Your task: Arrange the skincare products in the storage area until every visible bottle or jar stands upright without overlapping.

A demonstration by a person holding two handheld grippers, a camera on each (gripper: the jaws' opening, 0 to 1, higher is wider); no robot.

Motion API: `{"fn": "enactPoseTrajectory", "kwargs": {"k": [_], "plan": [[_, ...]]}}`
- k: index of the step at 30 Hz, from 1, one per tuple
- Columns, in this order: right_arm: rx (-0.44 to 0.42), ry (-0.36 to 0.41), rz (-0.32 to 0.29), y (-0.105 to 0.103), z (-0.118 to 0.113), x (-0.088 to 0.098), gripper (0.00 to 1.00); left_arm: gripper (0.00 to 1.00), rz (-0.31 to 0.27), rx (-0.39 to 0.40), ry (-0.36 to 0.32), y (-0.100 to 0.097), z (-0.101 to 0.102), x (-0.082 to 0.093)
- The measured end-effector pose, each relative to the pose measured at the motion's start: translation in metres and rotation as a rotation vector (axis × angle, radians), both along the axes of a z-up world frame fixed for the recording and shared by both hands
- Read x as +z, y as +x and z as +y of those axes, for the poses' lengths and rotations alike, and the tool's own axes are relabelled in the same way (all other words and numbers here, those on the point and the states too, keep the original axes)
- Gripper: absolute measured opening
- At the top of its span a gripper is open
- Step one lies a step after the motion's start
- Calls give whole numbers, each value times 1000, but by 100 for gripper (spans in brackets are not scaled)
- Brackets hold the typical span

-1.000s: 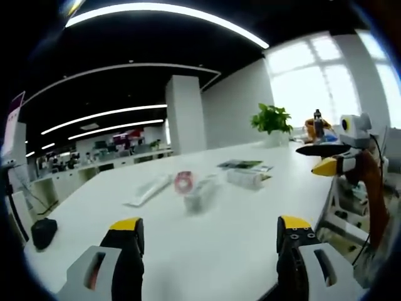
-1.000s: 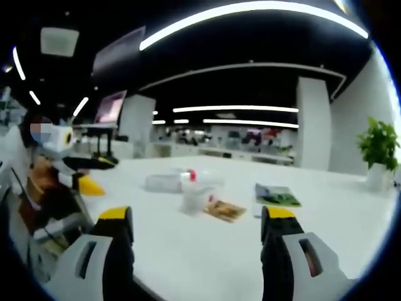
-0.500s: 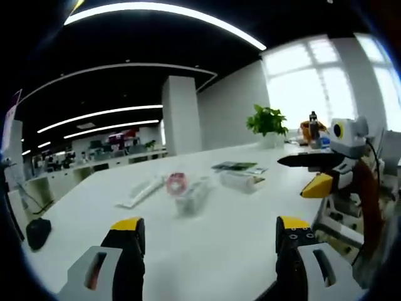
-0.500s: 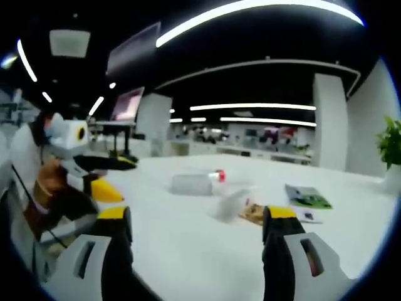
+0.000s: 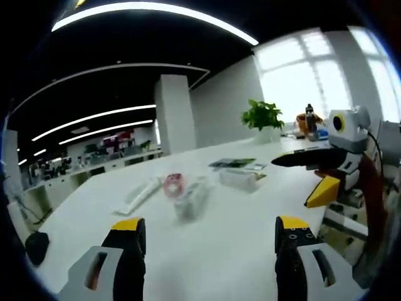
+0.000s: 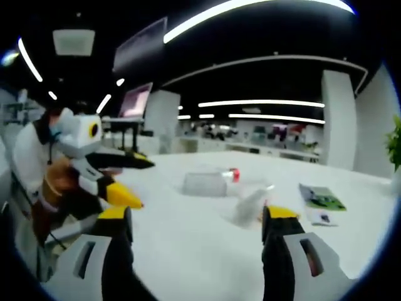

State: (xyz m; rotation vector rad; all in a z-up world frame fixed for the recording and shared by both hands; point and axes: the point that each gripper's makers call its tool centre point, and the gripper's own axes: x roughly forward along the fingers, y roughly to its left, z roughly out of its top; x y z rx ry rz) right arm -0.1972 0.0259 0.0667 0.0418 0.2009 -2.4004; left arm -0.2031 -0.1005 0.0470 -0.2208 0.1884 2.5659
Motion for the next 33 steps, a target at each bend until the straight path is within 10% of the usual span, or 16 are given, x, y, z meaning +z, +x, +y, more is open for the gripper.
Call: {"fn": "enactPoseTrajectory", "kwargs": {"k": [20,33], "plan": [[24,67,-49,-15,3,-8,80,83,58,-22,-121,-26,3,7],[-16,70,-110,-39,17,-8,75,81,-16,-103,-86,-41,6,10]]}}
